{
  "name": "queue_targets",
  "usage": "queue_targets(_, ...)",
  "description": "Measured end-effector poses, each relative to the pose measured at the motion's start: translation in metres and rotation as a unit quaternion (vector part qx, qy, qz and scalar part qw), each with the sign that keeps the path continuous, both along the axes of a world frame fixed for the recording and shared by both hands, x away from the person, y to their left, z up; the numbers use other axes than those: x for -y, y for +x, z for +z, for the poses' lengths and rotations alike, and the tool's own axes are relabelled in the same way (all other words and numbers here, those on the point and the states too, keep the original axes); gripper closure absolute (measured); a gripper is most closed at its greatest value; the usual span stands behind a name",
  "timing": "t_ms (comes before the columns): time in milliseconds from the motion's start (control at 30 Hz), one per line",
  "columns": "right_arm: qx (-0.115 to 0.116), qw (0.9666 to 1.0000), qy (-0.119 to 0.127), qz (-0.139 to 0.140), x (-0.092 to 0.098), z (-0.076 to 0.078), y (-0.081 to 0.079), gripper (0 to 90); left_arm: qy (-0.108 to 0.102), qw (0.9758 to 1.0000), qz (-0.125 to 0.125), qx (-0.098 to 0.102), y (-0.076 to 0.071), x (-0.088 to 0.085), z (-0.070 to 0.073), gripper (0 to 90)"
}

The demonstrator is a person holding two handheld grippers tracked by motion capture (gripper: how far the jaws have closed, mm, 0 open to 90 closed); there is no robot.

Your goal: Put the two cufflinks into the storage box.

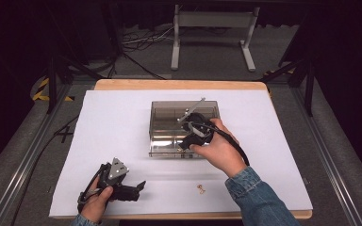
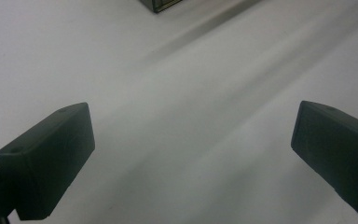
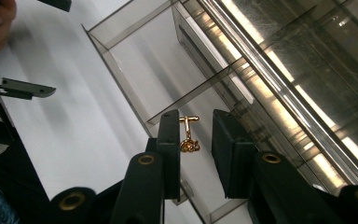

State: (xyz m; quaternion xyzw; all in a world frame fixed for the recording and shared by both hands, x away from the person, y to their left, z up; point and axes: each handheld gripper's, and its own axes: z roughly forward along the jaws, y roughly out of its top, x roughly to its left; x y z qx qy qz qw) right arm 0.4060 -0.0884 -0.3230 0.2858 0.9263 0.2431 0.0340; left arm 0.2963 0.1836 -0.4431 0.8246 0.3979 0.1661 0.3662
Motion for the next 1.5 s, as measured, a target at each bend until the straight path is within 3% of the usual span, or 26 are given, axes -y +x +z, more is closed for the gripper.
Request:
queue_targets(800, 0.024, 0.9983, 0.046, 0.025, 0.034, 0.028, -0.038, 69.9, -0.001, 1.0000, 0.000, -0.001, 0.000, 0.000, 0.000, 0.1)
queue_targets(1100, 0.032, 0.9972, 0.058, 0.036, 0.043, 0.031, -0.047, 68.7, -0.001, 1.0000, 0.001, 0.000, 0.000, 0.000, 0.000, 0.1)
queue_targets(1167, 0.039, 0.9956, 0.057, 0.063, 0.044, 0.029, -0.050, 67.9, -0.001, 1.0000, 0.001, 0.002, 0.000, 0.000, 0.000, 0.1)
queue_targets(1500, 0.048, 0.9955, 0.054, 0.061, 0.052, 0.029, -0.060, 67.2, -0.001, 1.0000, 0.001, 0.001, 0.000, 0.000, 0.000, 0.1)
